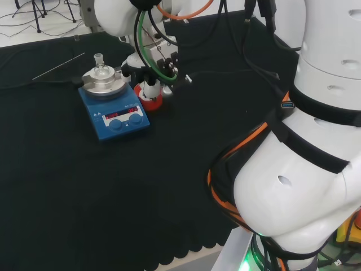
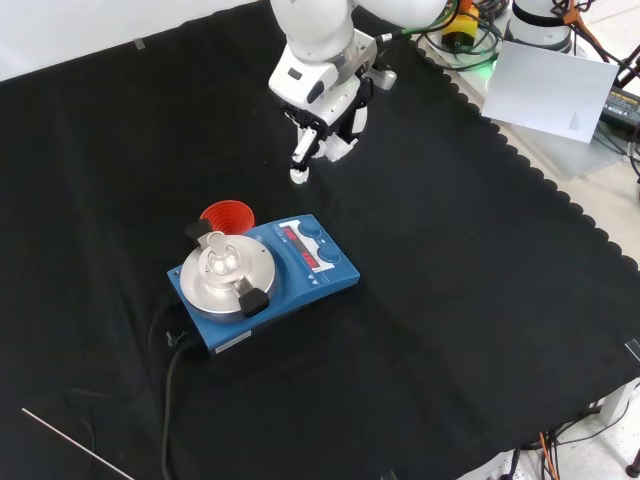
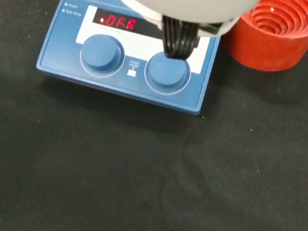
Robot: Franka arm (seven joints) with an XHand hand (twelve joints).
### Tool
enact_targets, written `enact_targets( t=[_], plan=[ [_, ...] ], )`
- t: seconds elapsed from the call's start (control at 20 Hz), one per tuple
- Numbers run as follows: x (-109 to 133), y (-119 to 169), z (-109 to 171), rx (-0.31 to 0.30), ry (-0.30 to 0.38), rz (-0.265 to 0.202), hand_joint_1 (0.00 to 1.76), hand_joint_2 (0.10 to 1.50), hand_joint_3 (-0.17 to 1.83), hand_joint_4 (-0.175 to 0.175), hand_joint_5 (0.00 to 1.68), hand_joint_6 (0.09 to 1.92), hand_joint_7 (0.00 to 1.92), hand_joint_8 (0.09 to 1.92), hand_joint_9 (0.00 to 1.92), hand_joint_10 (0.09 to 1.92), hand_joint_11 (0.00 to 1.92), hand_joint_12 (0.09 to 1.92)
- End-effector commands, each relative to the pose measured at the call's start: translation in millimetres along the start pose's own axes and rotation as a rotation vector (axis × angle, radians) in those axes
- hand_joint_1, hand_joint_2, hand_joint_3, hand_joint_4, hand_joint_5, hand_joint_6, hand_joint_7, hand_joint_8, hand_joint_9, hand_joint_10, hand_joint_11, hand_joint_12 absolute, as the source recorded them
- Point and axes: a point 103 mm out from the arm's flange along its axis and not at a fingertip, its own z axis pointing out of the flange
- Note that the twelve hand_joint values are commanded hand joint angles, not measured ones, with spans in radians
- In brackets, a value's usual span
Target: Turn on the heater.
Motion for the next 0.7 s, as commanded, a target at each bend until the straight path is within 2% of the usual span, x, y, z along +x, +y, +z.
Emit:
enact_targets(
  t=[0.05, 0.2, 0.45, 0.7],
  plan=[
    [10, 0, 4, 0.049, -0.011, -0.023, 1.33, 0.76, 0.72, -0.061, 0.45, 0.72, 1.62, 1.46, 1.91, 1.00, 1.92, 1.38],
    [17, -1, 3, 0.046, -0.008, -0.043, 1.38, 0.77, 0.76, -0.054, 0.41, 0.74, 1.66, 1.47, 1.92, 1.04, 1.92, 1.44],
    [29, 0, 4, 0.081, -0.024, -0.069, 1.45, 0.73, 0.90, -0.047, 0.34, 0.74, 1.69, 1.47, 1.92, 1.07, 1.92, 1.48],
    [39, 3, 10, 0.131, -0.041, -0.086, 1.46, 0.71, 0.95, -0.043, 0.31, 0.72, 1.70, 1.47, 1.92, 1.07, 1.92, 1.49]
  ],
)
